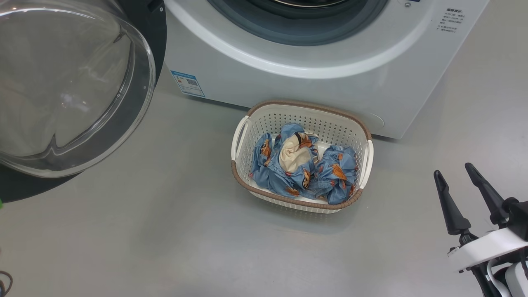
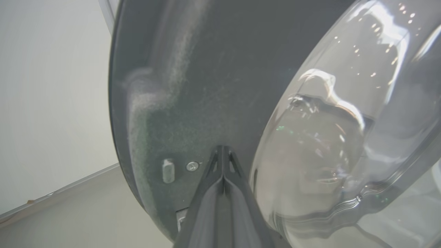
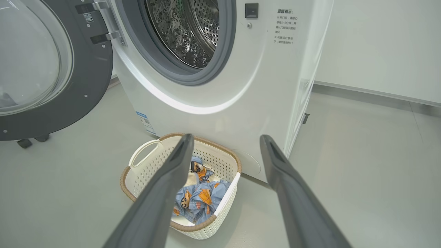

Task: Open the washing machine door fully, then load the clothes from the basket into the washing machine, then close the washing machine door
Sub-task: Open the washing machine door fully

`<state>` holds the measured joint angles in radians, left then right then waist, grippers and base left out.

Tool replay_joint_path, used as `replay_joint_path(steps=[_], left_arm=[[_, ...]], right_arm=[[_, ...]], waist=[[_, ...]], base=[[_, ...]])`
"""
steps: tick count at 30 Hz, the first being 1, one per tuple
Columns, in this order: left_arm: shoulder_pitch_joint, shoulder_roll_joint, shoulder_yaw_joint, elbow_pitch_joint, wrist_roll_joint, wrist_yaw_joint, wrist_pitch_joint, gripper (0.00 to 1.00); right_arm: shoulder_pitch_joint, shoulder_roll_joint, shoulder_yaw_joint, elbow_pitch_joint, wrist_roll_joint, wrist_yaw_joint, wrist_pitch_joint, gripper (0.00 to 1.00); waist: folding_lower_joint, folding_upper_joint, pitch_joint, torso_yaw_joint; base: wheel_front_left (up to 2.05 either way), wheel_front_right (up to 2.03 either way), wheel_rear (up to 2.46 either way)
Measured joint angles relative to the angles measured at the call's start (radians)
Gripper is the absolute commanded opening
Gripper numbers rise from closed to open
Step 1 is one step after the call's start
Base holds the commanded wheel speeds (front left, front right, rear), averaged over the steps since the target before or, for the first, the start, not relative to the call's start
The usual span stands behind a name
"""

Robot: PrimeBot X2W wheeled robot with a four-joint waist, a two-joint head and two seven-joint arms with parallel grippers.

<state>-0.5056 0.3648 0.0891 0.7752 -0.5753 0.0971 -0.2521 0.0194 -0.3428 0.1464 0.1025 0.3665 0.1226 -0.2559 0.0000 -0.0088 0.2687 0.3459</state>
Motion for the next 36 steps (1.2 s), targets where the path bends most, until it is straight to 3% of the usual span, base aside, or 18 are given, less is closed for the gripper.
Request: replay_joint_path(steps=[6, 18, 21, 24, 25, 26, 27, 36], left_arm=[[-0.024, 0.0, 0.003, 0.024, 0.0, -0.01, 0.0, 0.0], [0.004, -0.03, 0.02, 0.008, 0.026, -0.088, 0.0, 0.0], [0.04, -0.037, 0.021, -0.007, 0.039, -0.101, 0.0, 0.15], [0.078, -0.047, 0.025, -0.035, 0.052, -0.115, 0.0, 0.39], [0.089, -0.052, 0.027, -0.043, 0.057, -0.116, 0.0, 0.58], [0.089, -0.052, 0.027, -0.043, 0.057, -0.116, 0.0, 0.91], [0.1, -0.058, 0.028, -0.05, 0.059, -0.124, 0.0, 1.0], [0.195, -0.109, 0.049, -0.152, 0.097, -0.155, 0.0, 1.0]], right_arm=[[-0.009, -0.001, 0.0, 0.002, 0.0, 0.0, 0.0, 1.0], [-0.01, 0.009, -0.005, 0.016, 0.0, 0.0, 0.0, 1.0], [-0.007, 0.015, -0.007, 0.017, 0.0, 0.0, 0.0, 1.0], [0.001, 0.021, -0.009, 0.02, 0.0, 0.0, 0.0, 1.0], [0.006, 0.024, -0.01, 0.02, 0.0, 0.0, 0.0, 1.0], [0.006, 0.024, -0.01, 0.02, 0.0, 0.0, 0.0, 1.0], [0.012, 0.026, -0.01, 0.02, 0.0, 0.0, 0.0, 1.0], [0.027, 0.036, -0.011, 0.02, 0.0, 0.0, 0.0, 1.0]], waist=[[0.0, 0.0, -0.004, -0.002], [0.0, 0.0, -0.065, -0.002], [0.0, 0.0, -0.083, -0.003], [0.0, 0.0, -0.101, -0.004], [0.0, 0.0, -0.107, -0.005], [0.0, 0.0, -0.107, -0.005], [0.0, 0.0, -0.112, -0.007], [0.0, 0.0, -0.141, -0.038]], base=[[0.0, 0.0, 0.0], [0.0, 0.0, 0.0], [0.0, 0.0, 0.0], [0.0, 0.0, 0.0], [0.0, 0.0, 0.0], [0.0, 0.0, 0.0], [0.0, 0.0, 0.0], [0.0, 0.0, 0.0]])
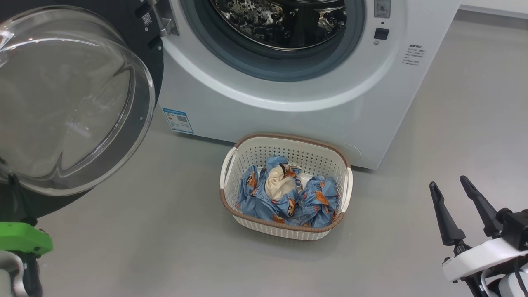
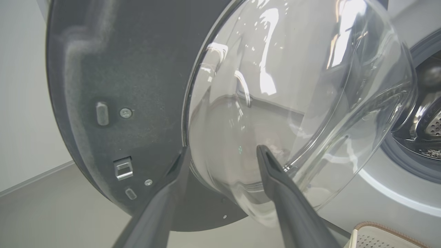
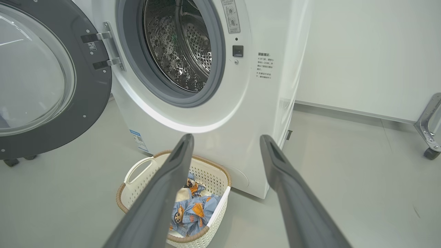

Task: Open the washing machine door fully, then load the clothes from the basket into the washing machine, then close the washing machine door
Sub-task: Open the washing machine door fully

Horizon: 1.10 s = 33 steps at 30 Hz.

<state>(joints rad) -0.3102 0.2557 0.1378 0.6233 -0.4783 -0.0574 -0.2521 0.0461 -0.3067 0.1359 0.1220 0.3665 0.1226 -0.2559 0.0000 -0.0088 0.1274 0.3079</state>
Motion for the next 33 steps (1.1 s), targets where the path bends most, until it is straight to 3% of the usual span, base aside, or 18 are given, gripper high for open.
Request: replay_joint_path(steps=[10, 24, 33], left_arm=[[0.09, -0.055, -0.026, -0.112, 0.029, -0.057, 0.0, 1.0], [0.161, -0.097, -0.124, -0.213, 0.067, -0.067, 0.0, 1.0], [0.176, -0.096, -0.255, -0.27, 0.054, -0.067, 0.0, 1.0]], right_arm=[[0.009, 0.012, -0.005, 0.0, -0.001, 0.0, 0.0, 1.0], [0.018, 0.019, -0.012, -0.002, -0.007, 0.0, 0.0, 1.0], [0.019, 0.02, -0.025, -0.005, -0.007, 0.0, 0.0, 1.0]], waist=[[0.0, 0.0, -0.019, -0.059], [0.0, 0.0, -0.03, -0.174], [0.0, 0.0, -0.027, -0.248]], base=[[0.0, 0.0, 0.0], [0.0, 0.0, 0.0], [0.0, 0.0, 0.0]])
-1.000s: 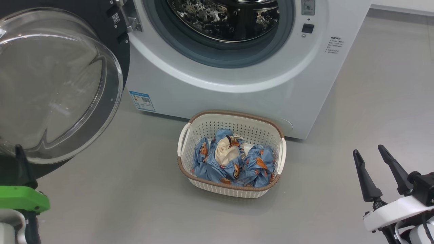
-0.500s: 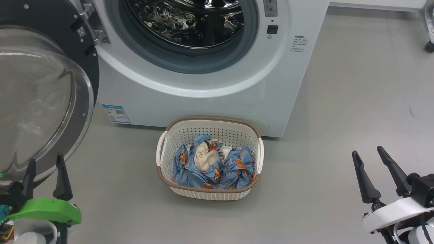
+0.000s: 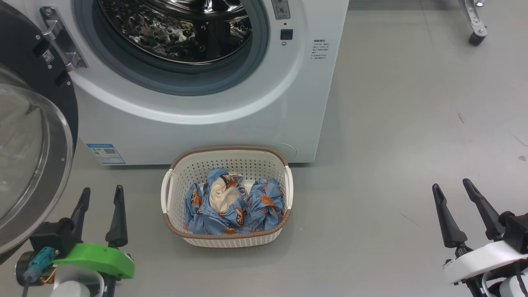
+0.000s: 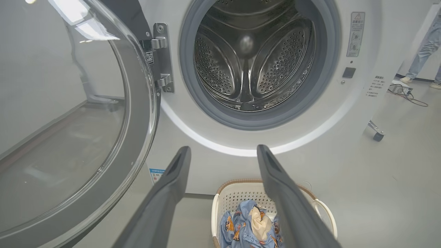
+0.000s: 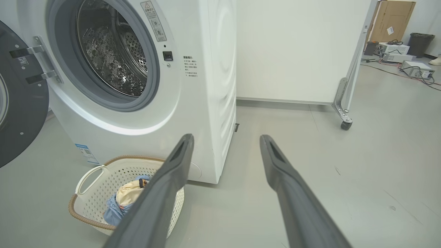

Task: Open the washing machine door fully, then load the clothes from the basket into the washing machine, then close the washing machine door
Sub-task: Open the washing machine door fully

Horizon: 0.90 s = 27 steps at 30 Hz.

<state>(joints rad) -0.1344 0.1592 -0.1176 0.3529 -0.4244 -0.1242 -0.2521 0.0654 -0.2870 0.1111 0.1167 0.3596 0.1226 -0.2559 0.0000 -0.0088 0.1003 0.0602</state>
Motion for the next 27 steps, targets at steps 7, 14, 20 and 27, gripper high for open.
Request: replay_joint_path(steps=[7, 14, 20, 27], left_arm=[[0.013, 0.008, -0.045, -0.024, -0.03, 0.0, 0.0, 1.0], [0.013, 0.017, -0.075, -0.047, -0.055, 0.0, 0.0, 1.0], [0.013, 0.024, -0.079, -0.061, -0.062, 0.0, 0.0, 1.0], [0.014, 0.029, -0.079, -0.069, -0.077, 0.0, 0.0, 1.0]], right_arm=[[0.001, 0.002, -0.016, -0.003, 0.0, 0.0, 0.0, 1.0], [0.004, 0.007, -0.04, -0.008, 0.0, 0.0, 0.0, 1.0], [0.004, 0.011, -0.052, -0.01, 0.0, 0.0, 0.0, 1.0], [0.004, 0.017, -0.053, -0.013, 0.0, 0.0, 0.0, 1.0]], waist=[[0.0, 0.0, 0.005, -0.046], [0.0, 0.0, 0.018, -0.071], [0.0, 0.0, 0.021, -0.076], [0.0, 0.0, 0.02, -0.079]], base=[[0.0, 0.0, 0.0], [0.0, 0.0, 0.0], [0.0, 0.0, 0.0], [0.0, 0.0, 0.0]])
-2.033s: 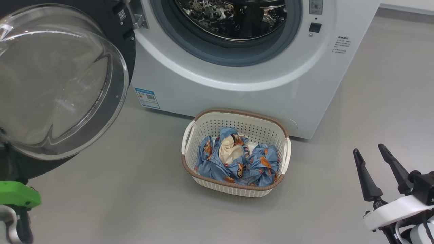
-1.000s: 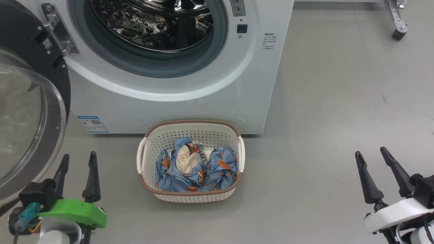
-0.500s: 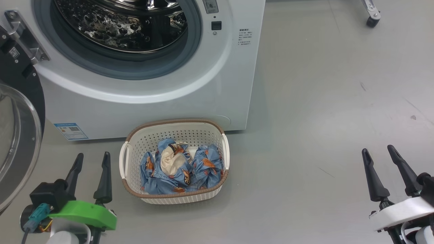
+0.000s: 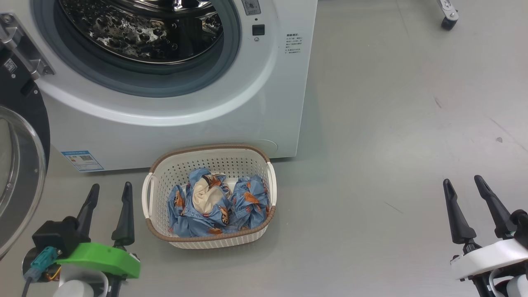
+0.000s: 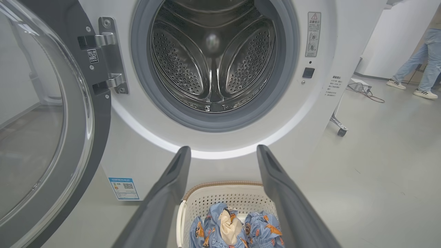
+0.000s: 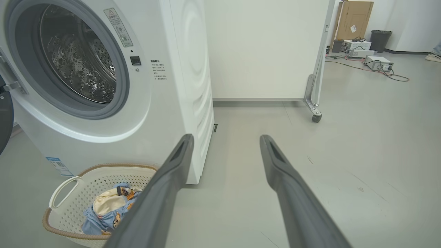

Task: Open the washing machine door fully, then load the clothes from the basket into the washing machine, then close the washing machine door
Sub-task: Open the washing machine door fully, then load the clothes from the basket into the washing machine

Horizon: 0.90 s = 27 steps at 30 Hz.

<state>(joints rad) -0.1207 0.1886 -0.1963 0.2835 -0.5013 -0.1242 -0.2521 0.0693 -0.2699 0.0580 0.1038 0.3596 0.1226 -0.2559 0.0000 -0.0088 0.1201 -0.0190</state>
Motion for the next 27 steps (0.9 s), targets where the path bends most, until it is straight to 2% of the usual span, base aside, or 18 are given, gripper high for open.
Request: replay_joint_path(steps=[27], left_arm=[[0.008, 0.021, -0.035, 0.002, -0.047, 0.0, 0.0, 1.0]], right_arm=[[0.002, 0.005, 0.004, -0.001, -0.002, 0.0, 0.0, 1.0]], waist=[[0.0, 0.0, -0.008, 0.003]], base=[[0.06, -0.06, 0.0]])
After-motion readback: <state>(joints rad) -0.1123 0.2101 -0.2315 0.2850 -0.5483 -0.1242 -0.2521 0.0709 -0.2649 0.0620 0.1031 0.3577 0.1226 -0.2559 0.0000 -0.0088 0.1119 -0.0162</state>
